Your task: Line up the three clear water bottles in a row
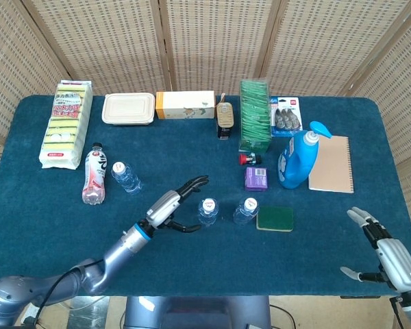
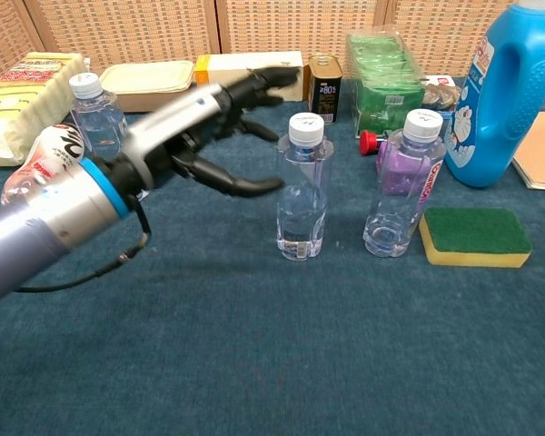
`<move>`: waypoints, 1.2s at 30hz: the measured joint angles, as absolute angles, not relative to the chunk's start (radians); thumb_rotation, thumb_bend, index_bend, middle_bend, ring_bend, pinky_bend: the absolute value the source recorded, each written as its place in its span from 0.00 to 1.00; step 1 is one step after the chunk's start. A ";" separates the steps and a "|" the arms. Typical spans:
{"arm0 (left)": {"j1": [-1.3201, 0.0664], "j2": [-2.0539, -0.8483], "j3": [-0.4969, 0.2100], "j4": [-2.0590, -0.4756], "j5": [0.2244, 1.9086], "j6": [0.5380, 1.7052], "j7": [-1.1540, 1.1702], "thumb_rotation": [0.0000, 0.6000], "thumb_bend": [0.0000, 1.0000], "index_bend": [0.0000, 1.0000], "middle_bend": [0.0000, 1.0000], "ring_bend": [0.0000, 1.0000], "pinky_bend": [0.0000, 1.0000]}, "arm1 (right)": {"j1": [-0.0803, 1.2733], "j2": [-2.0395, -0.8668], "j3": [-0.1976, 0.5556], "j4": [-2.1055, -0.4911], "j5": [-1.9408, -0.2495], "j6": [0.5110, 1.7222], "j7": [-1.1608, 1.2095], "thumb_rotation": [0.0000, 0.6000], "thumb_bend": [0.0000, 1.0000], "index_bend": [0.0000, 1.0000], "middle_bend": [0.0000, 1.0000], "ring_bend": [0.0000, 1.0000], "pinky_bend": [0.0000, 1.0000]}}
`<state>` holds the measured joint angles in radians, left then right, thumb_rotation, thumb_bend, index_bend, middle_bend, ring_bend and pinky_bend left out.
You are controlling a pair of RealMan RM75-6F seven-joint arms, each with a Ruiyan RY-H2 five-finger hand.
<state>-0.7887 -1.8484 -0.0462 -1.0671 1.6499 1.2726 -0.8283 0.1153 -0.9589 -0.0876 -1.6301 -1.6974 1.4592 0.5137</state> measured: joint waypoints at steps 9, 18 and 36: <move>-0.719 -1.551 -0.058 -1.387 1.688 1.424 -0.713 1.00 0.18 0.00 0.00 0.00 0.09 | 0.117 -0.966 -0.098 -1.652 -1.713 1.444 0.469 1.00 0.12 0.04 0.05 0.05 0.12; -0.636 -1.362 -0.107 -1.459 1.571 1.448 -0.709 1.00 0.15 0.00 0.00 0.00 0.08 | 0.119 -0.967 -0.102 -1.663 -1.719 1.440 0.454 1.00 0.12 0.04 0.05 0.05 0.12; -0.597 -1.528 -0.089 -0.939 1.467 1.211 -1.290 1.00 0.15 0.00 0.00 0.00 0.11 | 0.132 -0.970 -0.105 -1.672 -1.710 1.405 0.438 1.00 0.12 0.04 0.05 0.05 0.12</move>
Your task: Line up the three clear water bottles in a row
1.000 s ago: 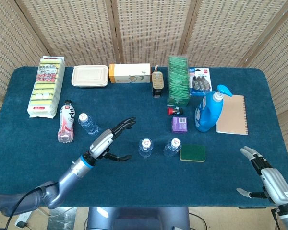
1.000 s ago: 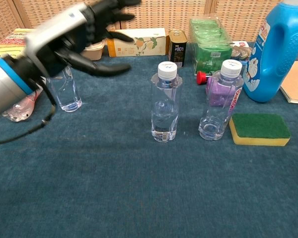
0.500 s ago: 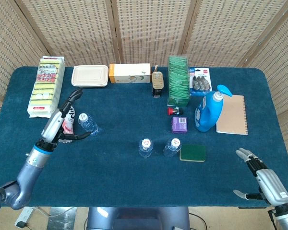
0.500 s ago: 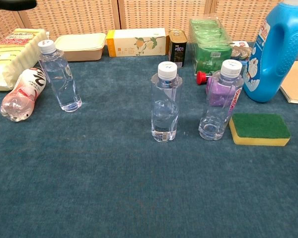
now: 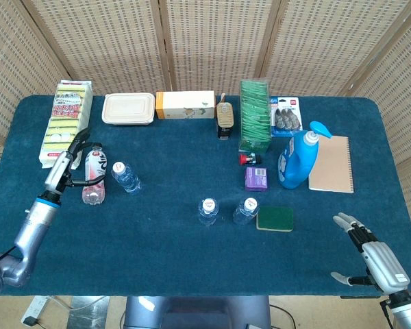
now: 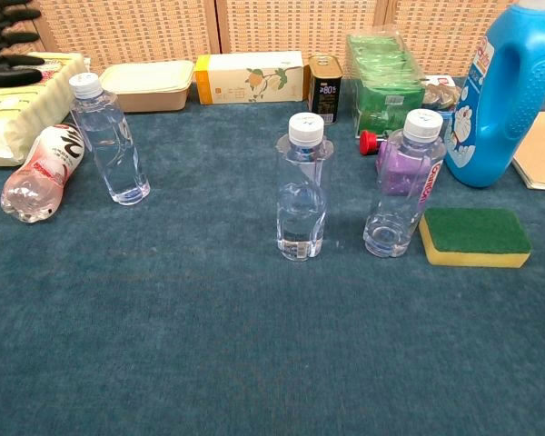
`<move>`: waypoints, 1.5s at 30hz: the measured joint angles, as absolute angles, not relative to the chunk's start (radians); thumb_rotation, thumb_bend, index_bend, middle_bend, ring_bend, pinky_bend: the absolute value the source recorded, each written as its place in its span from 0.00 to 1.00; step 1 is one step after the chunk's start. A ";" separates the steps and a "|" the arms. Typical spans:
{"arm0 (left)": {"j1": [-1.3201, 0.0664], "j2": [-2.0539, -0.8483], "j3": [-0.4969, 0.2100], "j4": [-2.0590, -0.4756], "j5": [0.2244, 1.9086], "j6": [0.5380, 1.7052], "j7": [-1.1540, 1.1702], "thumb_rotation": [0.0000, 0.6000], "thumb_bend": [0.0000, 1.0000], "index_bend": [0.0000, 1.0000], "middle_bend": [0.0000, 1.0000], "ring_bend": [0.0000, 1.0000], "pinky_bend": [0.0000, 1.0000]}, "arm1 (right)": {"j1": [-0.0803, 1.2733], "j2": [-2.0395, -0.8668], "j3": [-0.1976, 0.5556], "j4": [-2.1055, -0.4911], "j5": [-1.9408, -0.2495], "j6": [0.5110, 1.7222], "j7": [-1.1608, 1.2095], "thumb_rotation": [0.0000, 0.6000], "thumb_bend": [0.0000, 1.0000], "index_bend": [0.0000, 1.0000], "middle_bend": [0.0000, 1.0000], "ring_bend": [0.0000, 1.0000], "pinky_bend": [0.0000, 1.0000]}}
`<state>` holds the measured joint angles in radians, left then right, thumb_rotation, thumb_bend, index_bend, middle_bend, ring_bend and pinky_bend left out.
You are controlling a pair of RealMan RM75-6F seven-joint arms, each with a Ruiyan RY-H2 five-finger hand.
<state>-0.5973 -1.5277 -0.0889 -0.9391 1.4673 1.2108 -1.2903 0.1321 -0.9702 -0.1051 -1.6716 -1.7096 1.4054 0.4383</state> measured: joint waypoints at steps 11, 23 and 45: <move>-0.608 -1.706 -0.061 -0.722 1.500 1.153 -1.417 1.00 0.16 0.00 0.00 0.00 0.11 | 0.137 -0.970 -0.107 -1.670 -1.708 1.397 0.441 1.00 0.12 0.04 0.05 0.05 0.12; -0.652 -1.815 -0.062 -0.644 1.514 1.105 -1.391 1.00 0.21 0.00 0.00 0.00 0.18 | 0.138 -0.966 -0.106 -1.669 -1.706 1.398 0.451 1.00 0.12 0.04 0.05 0.05 0.11; -0.648 -1.903 -0.093 -0.616 1.494 1.151 -1.232 1.00 0.44 0.66 0.55 0.39 0.52 | 0.142 -0.959 -0.111 -1.666 -1.715 1.401 0.479 1.00 0.12 0.04 0.05 0.05 0.12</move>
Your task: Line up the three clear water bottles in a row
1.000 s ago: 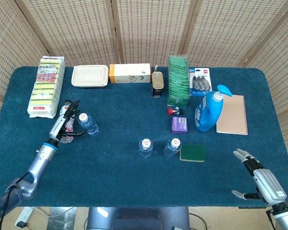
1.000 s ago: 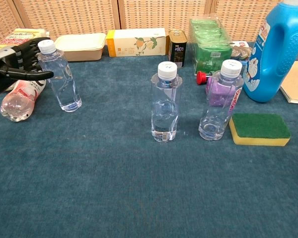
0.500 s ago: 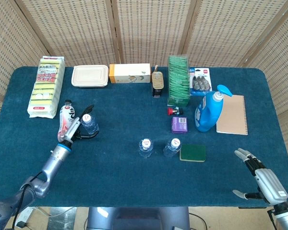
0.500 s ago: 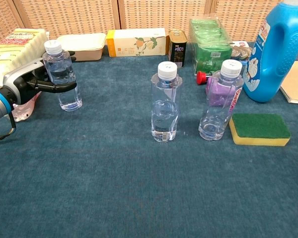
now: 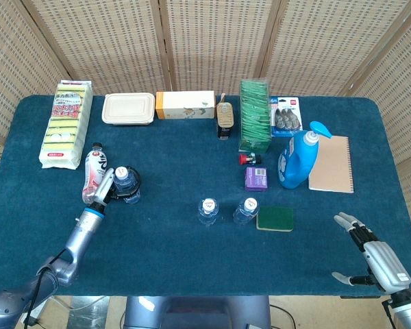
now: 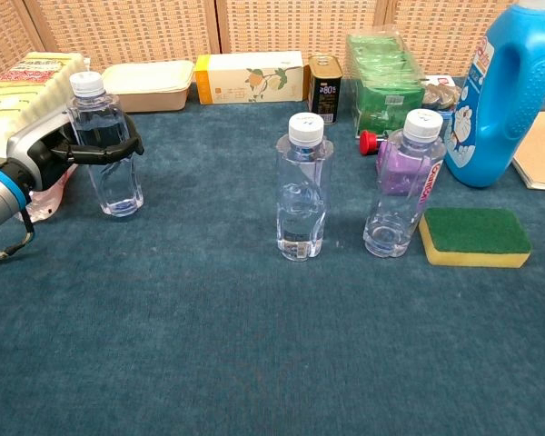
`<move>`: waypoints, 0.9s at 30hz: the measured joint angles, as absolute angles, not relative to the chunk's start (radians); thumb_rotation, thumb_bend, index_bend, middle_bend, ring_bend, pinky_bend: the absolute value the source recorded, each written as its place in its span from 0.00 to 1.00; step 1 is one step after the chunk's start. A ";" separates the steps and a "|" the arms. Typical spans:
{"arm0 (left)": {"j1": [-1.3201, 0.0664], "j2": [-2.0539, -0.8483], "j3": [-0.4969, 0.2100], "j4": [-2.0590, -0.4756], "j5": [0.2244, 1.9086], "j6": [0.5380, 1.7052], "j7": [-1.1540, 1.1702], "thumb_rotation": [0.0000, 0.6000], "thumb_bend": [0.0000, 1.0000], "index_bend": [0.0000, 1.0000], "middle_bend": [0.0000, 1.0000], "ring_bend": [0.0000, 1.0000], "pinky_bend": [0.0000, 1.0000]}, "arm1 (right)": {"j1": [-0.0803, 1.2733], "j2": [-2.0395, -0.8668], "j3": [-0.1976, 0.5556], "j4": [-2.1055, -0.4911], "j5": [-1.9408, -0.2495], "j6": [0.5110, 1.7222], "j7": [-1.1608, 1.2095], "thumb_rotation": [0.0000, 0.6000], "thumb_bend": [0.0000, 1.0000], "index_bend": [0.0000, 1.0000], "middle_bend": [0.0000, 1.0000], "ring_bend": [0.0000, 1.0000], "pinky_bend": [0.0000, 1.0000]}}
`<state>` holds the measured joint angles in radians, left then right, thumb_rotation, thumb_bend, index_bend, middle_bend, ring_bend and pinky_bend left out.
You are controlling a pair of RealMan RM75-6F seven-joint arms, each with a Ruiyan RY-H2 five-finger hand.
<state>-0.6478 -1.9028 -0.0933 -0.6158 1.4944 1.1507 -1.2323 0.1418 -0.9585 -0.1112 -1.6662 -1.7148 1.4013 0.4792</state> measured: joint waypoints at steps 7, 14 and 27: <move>-0.640 -1.880 -0.038 -0.724 1.579 1.228 -1.188 1.00 0.44 0.66 0.55 0.39 0.52 | 0.143 -0.960 -0.113 -1.671 -1.713 1.396 0.471 1.00 0.12 0.04 0.05 0.05 0.12; -0.646 -1.898 -0.006 -0.797 1.617 1.246 -1.087 1.00 0.43 0.66 0.55 0.39 0.52 | 0.143 -0.958 -0.112 -1.670 -1.709 1.396 0.474 1.00 0.12 0.04 0.05 0.05 0.12; -0.676 -1.967 0.003 -0.795 1.640 1.242 -1.005 1.00 0.43 0.66 0.55 0.39 0.52 | 0.147 -0.957 -0.113 -1.667 -1.711 1.391 0.482 1.00 0.12 0.04 0.05 0.05 0.12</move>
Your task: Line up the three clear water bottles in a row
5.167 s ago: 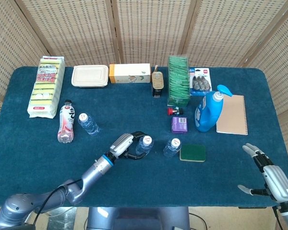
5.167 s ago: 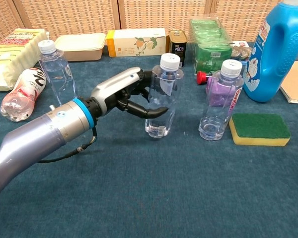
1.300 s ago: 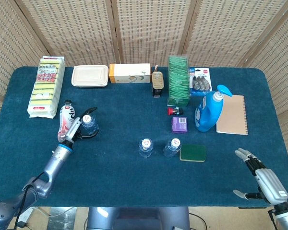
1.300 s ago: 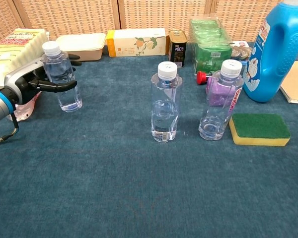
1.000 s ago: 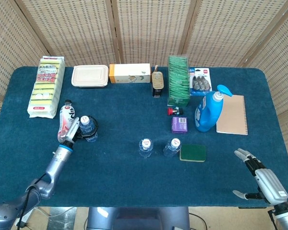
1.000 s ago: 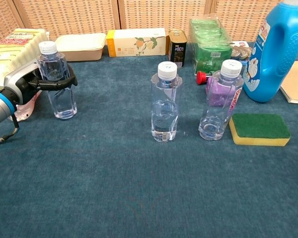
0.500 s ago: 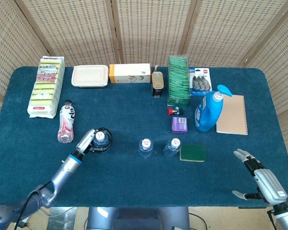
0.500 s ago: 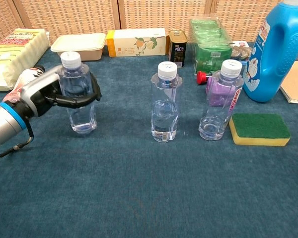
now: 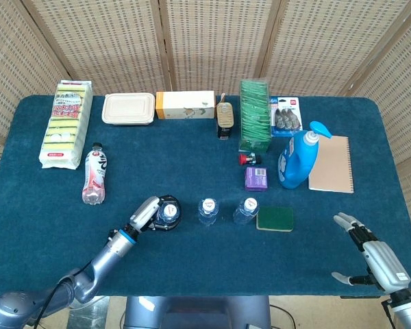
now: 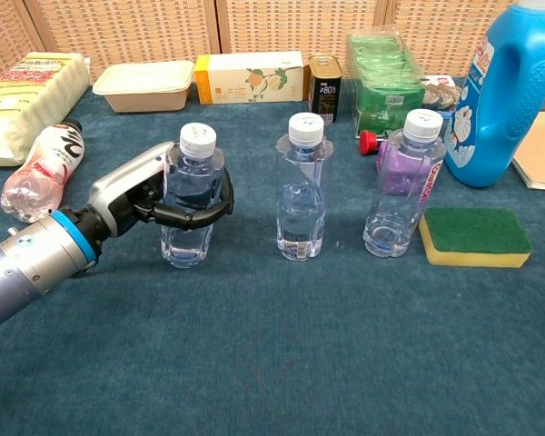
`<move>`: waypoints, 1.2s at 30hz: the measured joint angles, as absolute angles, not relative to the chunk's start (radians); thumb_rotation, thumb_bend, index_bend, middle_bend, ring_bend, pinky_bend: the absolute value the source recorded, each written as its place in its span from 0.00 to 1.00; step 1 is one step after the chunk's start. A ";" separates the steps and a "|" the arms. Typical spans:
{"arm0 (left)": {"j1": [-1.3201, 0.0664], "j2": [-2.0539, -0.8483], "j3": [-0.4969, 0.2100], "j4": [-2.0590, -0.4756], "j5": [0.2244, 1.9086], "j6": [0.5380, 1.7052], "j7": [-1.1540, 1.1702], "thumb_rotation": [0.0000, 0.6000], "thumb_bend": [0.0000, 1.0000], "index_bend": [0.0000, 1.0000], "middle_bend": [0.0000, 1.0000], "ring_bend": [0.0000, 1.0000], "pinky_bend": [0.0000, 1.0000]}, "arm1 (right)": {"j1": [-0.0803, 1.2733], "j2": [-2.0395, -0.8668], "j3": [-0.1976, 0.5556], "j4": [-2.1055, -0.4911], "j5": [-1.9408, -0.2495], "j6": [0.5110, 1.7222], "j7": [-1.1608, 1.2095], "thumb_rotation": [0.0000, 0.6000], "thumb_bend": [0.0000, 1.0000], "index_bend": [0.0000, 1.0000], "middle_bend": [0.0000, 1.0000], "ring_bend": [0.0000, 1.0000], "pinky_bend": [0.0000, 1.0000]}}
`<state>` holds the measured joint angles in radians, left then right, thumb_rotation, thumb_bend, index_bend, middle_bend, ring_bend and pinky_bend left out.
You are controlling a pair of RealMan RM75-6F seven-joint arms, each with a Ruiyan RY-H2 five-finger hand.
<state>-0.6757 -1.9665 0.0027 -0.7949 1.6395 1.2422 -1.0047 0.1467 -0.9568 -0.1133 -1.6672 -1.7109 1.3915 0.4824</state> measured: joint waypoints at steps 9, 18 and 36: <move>-0.695 -1.979 -0.013 -0.798 1.633 1.237 -1.002 1.00 0.42 0.66 0.55 0.39 0.52 | 0.145 -0.958 -0.109 -1.666 -1.704 1.394 0.476 1.00 0.12 0.04 0.05 0.05 0.12; -0.706 -2.024 -0.024 -0.744 1.625 1.241 -1.060 1.00 0.37 0.66 0.55 0.39 0.51 | 0.118 -0.997 -0.071 -1.661 -1.649 1.440 0.339 1.00 0.12 0.04 0.05 0.05 0.10; -0.705 -2.098 -0.005 -0.596 1.638 1.282 -1.142 1.00 0.28 0.43 0.27 0.14 0.33 | 0.110 -1.002 -0.061 -1.668 -1.646 1.436 0.345 1.00 0.12 0.04 0.05 0.05 0.10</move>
